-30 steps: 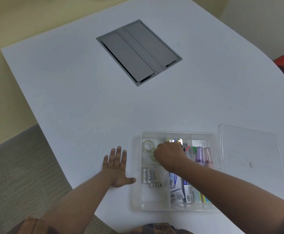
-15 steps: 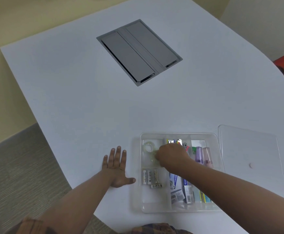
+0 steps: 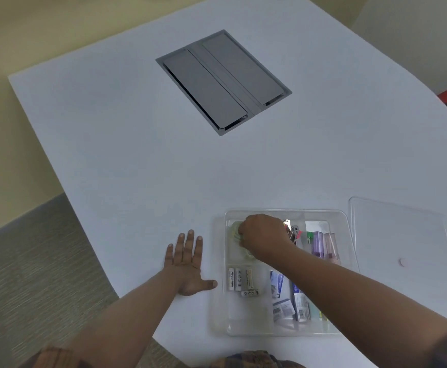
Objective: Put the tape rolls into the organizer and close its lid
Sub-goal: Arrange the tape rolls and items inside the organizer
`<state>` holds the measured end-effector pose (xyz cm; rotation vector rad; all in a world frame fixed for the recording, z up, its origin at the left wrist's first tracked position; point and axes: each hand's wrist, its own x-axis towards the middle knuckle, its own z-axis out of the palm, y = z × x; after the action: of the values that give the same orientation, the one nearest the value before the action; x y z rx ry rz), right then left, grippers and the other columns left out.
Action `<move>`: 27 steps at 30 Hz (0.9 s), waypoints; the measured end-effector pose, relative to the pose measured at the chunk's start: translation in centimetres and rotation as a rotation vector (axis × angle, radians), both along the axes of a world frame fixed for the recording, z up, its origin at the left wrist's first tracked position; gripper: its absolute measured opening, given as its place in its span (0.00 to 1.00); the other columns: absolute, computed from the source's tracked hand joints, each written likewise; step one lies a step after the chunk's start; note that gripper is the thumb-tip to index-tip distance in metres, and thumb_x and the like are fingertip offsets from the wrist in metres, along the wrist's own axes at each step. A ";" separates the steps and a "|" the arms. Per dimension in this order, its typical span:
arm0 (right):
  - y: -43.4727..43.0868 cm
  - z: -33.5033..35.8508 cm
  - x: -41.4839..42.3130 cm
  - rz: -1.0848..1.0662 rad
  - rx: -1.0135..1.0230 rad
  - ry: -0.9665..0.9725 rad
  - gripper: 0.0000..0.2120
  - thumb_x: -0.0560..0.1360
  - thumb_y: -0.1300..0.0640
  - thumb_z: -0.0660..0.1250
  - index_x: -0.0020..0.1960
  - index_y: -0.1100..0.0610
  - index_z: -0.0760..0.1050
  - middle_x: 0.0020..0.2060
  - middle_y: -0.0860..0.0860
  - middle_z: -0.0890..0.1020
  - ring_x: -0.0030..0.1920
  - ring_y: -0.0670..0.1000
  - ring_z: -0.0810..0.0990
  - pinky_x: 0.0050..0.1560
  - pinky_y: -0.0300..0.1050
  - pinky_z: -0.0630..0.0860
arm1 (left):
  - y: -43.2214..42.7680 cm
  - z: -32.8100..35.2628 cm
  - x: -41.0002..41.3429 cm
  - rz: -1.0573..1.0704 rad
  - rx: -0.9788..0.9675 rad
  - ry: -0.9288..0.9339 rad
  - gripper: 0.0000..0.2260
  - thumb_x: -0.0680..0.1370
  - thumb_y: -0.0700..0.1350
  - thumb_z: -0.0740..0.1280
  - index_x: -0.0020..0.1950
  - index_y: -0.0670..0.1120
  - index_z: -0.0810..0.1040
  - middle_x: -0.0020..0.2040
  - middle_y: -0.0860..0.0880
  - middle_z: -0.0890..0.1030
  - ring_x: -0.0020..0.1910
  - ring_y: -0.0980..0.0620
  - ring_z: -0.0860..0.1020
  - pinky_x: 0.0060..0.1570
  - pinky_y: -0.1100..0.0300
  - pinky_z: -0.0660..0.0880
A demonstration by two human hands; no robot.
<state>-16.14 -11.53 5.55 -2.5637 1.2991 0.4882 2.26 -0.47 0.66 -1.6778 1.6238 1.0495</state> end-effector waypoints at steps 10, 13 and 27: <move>0.6 -1.0 0.3 -0.013 -0.024 -0.080 0.12 0.74 0.46 0.70 0.49 0.55 0.80 0.43 0.52 0.80 0.45 0.56 0.80 0.36 0.45 0.67 | -0.1 0.2 0.0 -0.003 0.013 0.004 0.50 0.71 0.74 0.53 0.64 0.47 0.18 0.65 0.44 0.17 0.67 0.42 0.20 0.70 0.40 0.29; 0.7 -0.8 0.5 -0.026 -0.045 -0.031 0.05 0.75 0.53 0.68 0.46 0.55 0.79 0.37 0.51 0.77 0.38 0.54 0.77 0.33 0.43 0.65 | -0.2 0.2 0.0 -0.004 0.017 0.002 0.50 0.71 0.74 0.54 0.64 0.47 0.18 0.65 0.44 0.17 0.66 0.42 0.20 0.70 0.40 0.29; 1.2 -0.6 1.4 -0.103 0.014 0.064 0.03 0.72 0.61 0.67 0.42 0.54 0.77 0.32 0.49 0.73 0.32 0.52 0.71 0.26 0.38 0.56 | -0.2 0.2 0.0 -0.009 0.023 -0.005 0.50 0.71 0.74 0.53 0.64 0.47 0.18 0.65 0.44 0.17 0.66 0.41 0.19 0.70 0.40 0.29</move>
<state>-14.74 -10.36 4.98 -2.4742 1.4351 0.5606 2.25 -0.66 0.82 -1.6551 1.6090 1.0545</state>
